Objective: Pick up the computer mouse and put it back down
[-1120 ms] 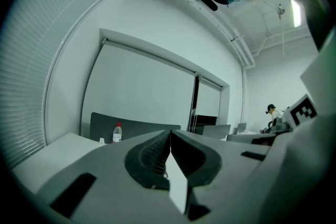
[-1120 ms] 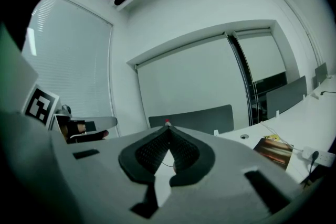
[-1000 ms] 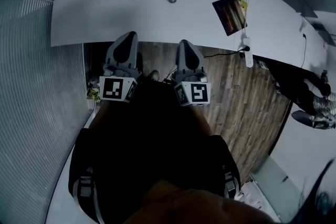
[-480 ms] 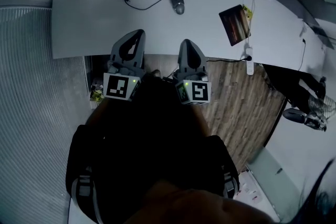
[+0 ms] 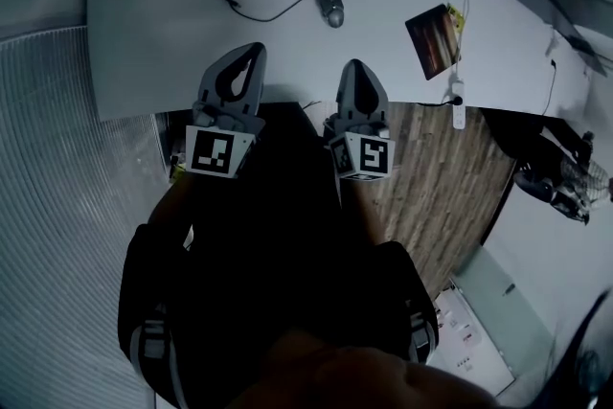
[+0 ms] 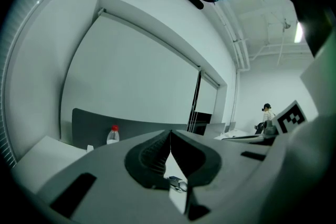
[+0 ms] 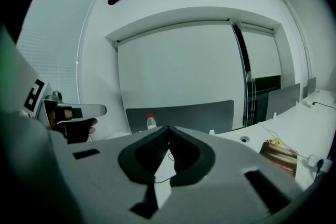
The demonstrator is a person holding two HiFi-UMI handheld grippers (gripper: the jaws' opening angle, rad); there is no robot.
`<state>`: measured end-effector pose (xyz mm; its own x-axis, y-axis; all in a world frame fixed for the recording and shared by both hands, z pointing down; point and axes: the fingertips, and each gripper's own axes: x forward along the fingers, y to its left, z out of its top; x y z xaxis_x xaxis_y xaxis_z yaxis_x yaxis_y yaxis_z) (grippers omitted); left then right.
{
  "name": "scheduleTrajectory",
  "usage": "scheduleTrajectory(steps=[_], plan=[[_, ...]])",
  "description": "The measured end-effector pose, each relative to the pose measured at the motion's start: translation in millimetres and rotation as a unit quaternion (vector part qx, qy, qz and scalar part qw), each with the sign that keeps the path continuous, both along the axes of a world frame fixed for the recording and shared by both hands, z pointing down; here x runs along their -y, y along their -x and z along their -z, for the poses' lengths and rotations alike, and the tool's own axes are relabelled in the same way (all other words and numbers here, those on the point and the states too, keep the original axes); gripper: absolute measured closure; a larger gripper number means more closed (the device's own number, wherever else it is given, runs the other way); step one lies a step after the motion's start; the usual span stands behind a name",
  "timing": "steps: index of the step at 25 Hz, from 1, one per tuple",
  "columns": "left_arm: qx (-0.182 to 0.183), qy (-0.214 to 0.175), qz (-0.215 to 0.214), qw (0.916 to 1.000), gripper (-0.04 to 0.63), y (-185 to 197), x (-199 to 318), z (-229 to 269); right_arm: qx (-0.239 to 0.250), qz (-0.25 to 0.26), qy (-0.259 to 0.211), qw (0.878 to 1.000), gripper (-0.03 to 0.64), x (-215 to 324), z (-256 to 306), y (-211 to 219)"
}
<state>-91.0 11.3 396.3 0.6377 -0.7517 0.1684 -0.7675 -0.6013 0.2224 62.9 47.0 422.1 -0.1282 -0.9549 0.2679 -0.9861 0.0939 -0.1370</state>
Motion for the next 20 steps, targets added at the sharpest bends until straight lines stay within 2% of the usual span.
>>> scheduleTrajectory(steps=[10,15,20], plan=[[-0.011,0.005,0.007,0.9999,0.591,-10.2,16.6,-1.3,-0.021,0.009,0.009,1.000,0.621,33.7,-13.9,-7.6],[-0.004,0.011,0.023,0.9997,0.591,-25.4,32.0,-8.1,-0.016,0.032,0.016,0.999,0.621,55.0,-32.4,-16.5],[0.001,0.019,0.040,0.9990,0.591,-48.4,49.3,-18.3,-0.021,0.061,0.046,0.997,0.621,78.3,-57.3,-28.3]])
